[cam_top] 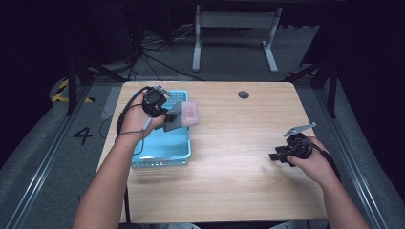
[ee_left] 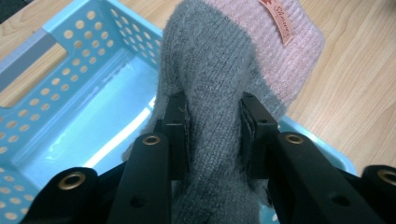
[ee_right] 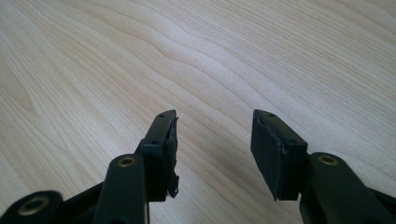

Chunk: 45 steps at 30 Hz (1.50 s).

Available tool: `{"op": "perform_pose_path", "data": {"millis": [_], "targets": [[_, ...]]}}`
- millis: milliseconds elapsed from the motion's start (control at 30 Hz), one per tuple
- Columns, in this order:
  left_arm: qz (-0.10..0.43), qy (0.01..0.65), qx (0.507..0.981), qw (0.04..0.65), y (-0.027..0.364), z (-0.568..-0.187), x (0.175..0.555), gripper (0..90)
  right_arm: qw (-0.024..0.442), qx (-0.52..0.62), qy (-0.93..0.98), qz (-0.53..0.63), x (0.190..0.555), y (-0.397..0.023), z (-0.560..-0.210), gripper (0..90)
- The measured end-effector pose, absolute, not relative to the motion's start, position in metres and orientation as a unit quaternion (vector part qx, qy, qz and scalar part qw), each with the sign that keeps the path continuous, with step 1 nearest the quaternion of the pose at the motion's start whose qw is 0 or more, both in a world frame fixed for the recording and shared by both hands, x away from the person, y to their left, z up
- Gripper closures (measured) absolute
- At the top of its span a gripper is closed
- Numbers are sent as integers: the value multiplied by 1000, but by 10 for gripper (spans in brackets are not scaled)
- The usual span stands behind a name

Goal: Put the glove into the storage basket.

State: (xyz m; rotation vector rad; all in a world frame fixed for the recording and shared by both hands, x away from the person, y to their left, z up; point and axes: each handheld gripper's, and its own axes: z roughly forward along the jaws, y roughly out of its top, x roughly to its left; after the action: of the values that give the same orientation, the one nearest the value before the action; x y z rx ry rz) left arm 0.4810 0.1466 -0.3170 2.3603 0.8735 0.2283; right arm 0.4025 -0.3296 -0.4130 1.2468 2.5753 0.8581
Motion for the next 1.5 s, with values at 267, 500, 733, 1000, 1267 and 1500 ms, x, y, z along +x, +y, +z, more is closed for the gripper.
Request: {"op": "perform_pose_path", "data": {"millis": [267,500,733,1000,1267,1500], "targets": [[82,338,886,306,162,-320,489,685,77,414,861,286,402,-329,-414,519],[81,353,887,287,176,-327,499,685,82,410,860,291,402,-328,-413,520],[72,363,887,277,183,-340,511,685,81,409,863,286,402,-325,-415,519],[52,348,898,263,177,-356,518,684,82,403,865,288,398,-322,-414,515],[51,354,902,240,169,-367,531,682,81,400,867,286,397,-320,-415,506],[37,367,902,226,166,-380,540,680,82,399,868,284,397,-321,-416,505]]}}
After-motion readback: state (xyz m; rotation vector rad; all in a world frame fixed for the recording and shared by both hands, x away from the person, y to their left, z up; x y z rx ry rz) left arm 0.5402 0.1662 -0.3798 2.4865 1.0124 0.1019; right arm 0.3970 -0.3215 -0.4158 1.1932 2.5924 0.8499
